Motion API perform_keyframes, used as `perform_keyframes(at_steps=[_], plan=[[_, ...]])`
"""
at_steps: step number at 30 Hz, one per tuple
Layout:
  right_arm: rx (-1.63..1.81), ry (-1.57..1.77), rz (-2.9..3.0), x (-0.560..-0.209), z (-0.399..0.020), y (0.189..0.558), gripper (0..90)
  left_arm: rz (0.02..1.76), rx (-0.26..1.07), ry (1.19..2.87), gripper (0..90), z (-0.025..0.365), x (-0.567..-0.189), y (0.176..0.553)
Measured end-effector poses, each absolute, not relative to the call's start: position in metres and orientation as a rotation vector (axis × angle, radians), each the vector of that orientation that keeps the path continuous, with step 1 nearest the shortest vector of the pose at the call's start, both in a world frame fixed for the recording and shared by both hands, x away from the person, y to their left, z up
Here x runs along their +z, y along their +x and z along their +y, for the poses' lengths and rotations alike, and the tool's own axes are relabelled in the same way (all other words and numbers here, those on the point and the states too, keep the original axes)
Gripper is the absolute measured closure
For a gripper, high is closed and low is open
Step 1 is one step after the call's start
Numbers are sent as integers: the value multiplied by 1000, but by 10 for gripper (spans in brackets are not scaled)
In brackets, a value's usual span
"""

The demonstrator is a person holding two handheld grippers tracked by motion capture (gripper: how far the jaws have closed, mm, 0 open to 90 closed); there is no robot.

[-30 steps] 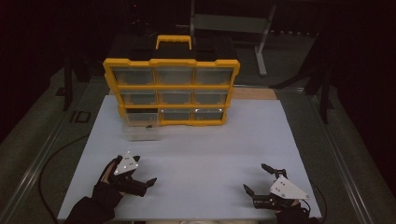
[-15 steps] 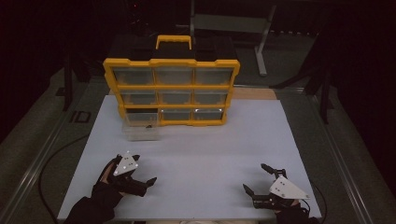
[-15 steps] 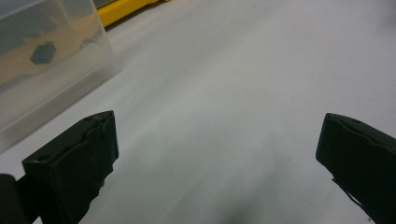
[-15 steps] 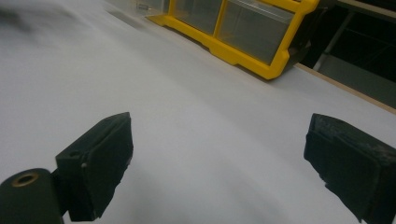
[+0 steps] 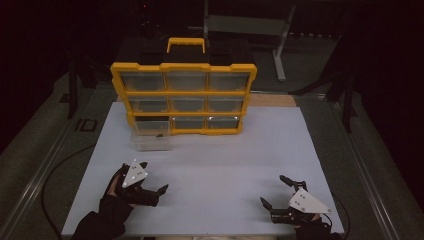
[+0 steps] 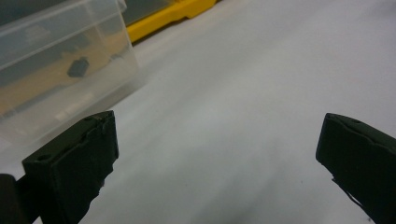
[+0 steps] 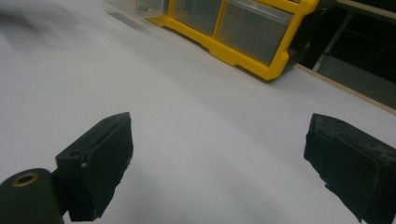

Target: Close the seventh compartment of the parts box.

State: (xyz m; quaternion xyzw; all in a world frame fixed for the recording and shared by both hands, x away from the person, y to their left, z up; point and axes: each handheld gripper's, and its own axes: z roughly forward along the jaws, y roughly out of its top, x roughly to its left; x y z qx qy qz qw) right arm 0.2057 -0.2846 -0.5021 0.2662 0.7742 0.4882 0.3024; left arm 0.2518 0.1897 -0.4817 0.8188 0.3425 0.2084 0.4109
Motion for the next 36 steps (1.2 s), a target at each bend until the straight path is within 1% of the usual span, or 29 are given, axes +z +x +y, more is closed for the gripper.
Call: perform_keyframes(at_steps=[8,14,15,19,22,25,26,29,31,33,36], plan=[[1294,709,2053,-502,-284,206,82,902,577,2035,0,184,-481,252],[1293,704,2052,-502,-285,206,83,958,650,1994,0,179,-487,254],[1294,705,2054,-502,-284,206,82,981,684,1967,0,179,-488,255],[1293,707,2056,-502,-284,206,82,1039,688,1942,0,181,-490,259],[1291,706,2057,-502,-284,206,82,1074,706,1955,0,180,-494,262],[1292,705,2055,-502,-284,206,82,1077,744,1958,0,178,-498,265],[1291,705,2056,-502,-284,206,82,1054,761,1955,0,176,-500,266],[1289,703,2056,-502,-284,206,82,1065,762,1958,0,176,-501,267],[1288,705,2056,-502,-284,206,82,1128,715,1969,0,175,-502,270],[1285,706,2056,-502,-284,206,83,1188,703,1968,0,176,-503,273],[1286,707,2055,-502,-285,206,82,1198,690,1965,0,177,-503,274]])
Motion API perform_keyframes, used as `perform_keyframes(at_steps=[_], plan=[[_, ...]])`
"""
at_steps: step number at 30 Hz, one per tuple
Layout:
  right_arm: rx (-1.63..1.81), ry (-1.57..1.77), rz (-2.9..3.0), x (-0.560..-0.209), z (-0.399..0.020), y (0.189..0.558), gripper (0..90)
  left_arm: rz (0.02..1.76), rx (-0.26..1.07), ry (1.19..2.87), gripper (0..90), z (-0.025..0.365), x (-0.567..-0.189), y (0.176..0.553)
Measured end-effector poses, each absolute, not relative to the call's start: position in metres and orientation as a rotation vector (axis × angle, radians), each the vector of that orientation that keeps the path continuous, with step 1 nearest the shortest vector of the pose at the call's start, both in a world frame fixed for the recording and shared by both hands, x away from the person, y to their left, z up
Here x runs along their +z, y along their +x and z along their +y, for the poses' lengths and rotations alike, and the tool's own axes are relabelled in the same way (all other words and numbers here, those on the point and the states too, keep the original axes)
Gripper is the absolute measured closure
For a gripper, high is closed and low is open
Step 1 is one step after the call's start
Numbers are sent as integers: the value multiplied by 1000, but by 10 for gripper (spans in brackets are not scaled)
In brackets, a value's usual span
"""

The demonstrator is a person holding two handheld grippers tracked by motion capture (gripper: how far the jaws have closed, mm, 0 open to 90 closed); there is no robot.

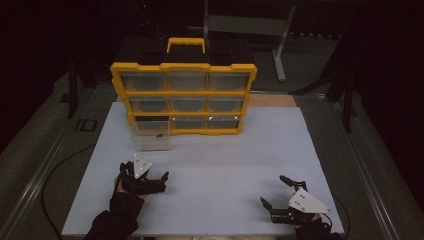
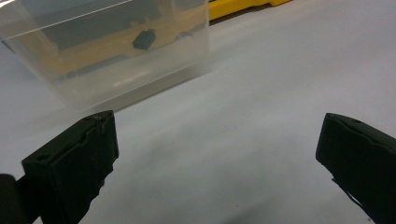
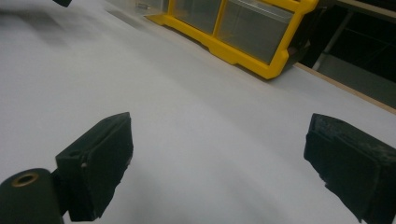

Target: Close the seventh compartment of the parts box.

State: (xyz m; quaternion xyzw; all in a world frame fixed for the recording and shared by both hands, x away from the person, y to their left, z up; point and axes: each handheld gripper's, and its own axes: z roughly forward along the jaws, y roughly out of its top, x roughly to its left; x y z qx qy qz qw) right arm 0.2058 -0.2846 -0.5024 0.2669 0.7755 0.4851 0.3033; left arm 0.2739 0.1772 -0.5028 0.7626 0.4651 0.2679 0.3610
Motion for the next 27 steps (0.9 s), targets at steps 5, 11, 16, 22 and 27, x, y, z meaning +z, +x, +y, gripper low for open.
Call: perform_keyframes(at_steps=[5,11,16,22,27], plan=[[1282,705,2056,-502,-285,206,83,1262,723,1950,0,178,-502,280],[1286,706,2053,-502,-285,206,82,1280,732,1938,121,177,-502,284],[1285,703,2053,-502,-285,206,82,1307,775,1927,201,178,-501,286],[1285,703,2051,-502,-285,206,83,1324,801,1901,404,183,-499,288],[1283,701,2052,-502,-285,206,82,1336,840,1895,560,184,-499,289]])
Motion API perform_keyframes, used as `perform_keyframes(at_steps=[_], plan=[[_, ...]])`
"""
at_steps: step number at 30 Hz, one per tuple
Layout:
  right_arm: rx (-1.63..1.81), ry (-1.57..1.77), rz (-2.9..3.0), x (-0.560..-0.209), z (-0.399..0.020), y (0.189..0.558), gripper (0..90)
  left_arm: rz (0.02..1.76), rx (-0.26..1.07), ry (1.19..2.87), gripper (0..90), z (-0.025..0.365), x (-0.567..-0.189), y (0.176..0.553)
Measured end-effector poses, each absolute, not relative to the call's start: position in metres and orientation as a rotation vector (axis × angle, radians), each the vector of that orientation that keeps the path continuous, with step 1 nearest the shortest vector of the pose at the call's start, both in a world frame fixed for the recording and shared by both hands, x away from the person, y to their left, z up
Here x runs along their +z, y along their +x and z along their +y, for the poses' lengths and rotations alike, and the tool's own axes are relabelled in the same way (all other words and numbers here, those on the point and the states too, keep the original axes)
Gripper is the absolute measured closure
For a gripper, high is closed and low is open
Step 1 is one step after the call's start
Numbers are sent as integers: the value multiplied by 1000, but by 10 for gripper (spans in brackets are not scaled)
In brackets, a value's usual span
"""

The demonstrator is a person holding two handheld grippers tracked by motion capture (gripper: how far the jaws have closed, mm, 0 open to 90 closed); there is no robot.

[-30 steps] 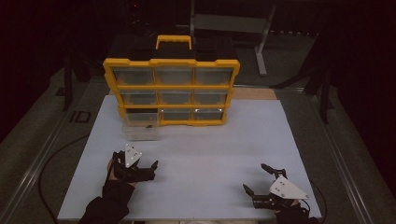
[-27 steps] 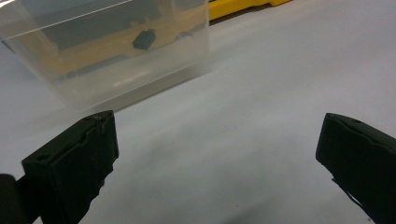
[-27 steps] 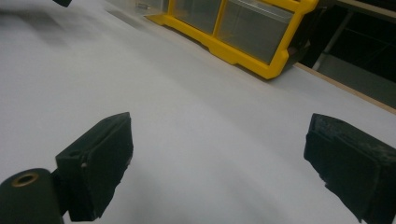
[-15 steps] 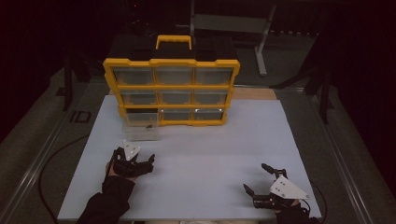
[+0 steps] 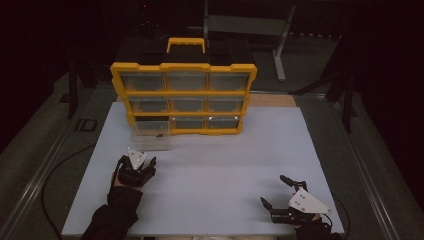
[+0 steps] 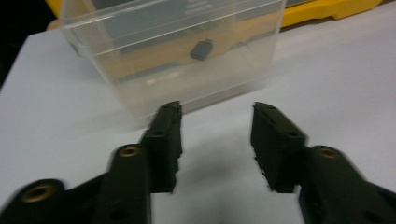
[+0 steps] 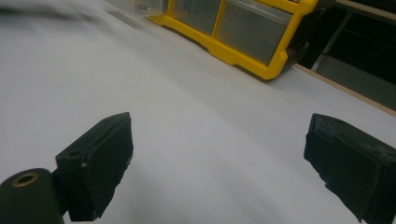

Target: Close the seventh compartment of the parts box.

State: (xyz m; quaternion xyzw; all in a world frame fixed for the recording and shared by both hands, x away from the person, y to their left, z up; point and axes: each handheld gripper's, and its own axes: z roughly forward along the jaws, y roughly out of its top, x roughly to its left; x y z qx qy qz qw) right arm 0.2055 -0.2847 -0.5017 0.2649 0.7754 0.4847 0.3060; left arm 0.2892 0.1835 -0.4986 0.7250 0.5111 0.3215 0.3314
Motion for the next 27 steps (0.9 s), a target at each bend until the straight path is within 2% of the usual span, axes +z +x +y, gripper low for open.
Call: perform_keyframes(at_steps=[4,11,21,27], plan=[[1283,700,2053,-502,-285,205,82,1332,834,1900,740,185,-498,291],[1282,701,2052,-502,-285,206,82,1294,803,1922,894,186,-496,295],[1282,703,2053,-502,-285,206,82,1287,768,1917,899,188,-499,309],[1282,705,2053,-502,-285,206,83,1281,802,1915,900,189,-501,316]])
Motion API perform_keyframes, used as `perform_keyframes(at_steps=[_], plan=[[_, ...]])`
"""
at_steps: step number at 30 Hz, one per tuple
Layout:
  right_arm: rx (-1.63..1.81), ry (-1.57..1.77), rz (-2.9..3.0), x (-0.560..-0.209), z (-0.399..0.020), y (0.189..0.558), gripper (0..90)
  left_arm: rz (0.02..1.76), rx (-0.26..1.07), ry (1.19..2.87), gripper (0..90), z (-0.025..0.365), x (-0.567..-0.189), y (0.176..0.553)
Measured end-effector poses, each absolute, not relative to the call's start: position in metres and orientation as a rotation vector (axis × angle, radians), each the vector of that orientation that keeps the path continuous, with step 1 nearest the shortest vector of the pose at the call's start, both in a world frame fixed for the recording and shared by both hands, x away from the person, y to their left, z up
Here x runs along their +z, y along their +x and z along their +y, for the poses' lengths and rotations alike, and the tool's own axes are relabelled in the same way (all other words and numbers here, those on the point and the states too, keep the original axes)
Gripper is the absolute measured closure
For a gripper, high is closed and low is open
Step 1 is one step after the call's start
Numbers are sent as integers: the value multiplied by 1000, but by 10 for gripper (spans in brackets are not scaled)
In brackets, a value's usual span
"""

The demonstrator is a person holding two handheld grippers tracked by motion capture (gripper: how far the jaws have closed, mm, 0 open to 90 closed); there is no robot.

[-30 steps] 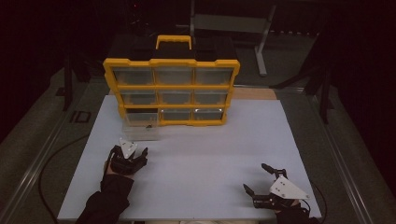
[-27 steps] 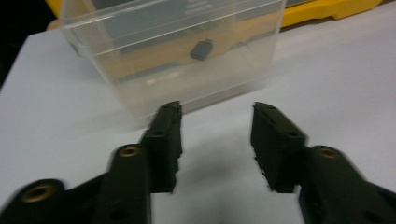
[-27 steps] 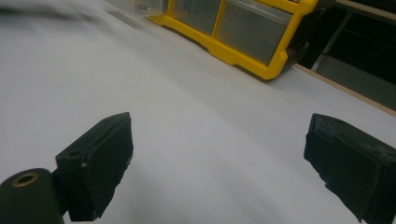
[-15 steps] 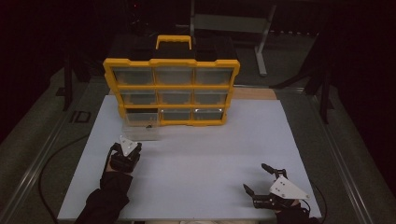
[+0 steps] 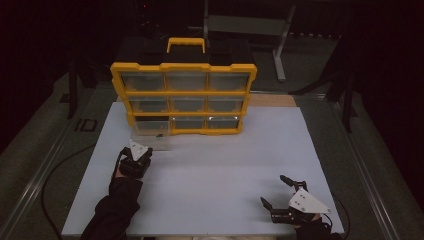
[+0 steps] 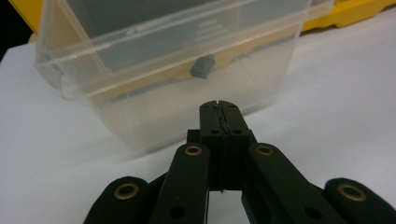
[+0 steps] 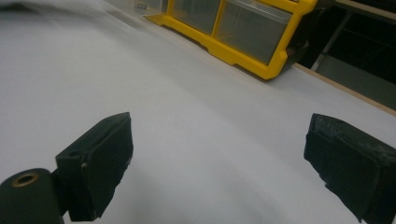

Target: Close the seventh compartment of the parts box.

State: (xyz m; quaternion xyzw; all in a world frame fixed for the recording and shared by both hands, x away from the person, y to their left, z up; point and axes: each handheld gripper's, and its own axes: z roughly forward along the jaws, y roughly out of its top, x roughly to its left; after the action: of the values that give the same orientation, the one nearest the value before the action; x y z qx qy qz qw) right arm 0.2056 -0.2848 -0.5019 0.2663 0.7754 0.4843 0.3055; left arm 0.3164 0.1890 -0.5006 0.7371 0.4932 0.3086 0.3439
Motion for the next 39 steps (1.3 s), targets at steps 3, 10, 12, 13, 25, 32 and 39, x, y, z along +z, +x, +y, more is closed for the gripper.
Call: perform_keyframes(at_steps=[3,10,12,13,25,32,39], plan=[[1281,705,2054,-502,-285,206,82,1288,808,1908,900,189,-501,320],[1278,705,2054,-502,-285,206,82,1274,815,1925,900,185,-501,326],[1279,704,2054,-502,-285,206,82,1265,839,1921,900,184,-501,326],[1279,705,2054,-502,-285,206,82,1269,839,1918,900,184,-500,326],[1280,709,2052,-502,-285,206,82,1284,817,1907,900,184,-496,334],[1277,710,2051,-502,-285,206,83,1293,823,1917,900,185,-496,341],[1274,708,2053,-502,-285,206,82,1299,824,1929,900,185,-496,351]])
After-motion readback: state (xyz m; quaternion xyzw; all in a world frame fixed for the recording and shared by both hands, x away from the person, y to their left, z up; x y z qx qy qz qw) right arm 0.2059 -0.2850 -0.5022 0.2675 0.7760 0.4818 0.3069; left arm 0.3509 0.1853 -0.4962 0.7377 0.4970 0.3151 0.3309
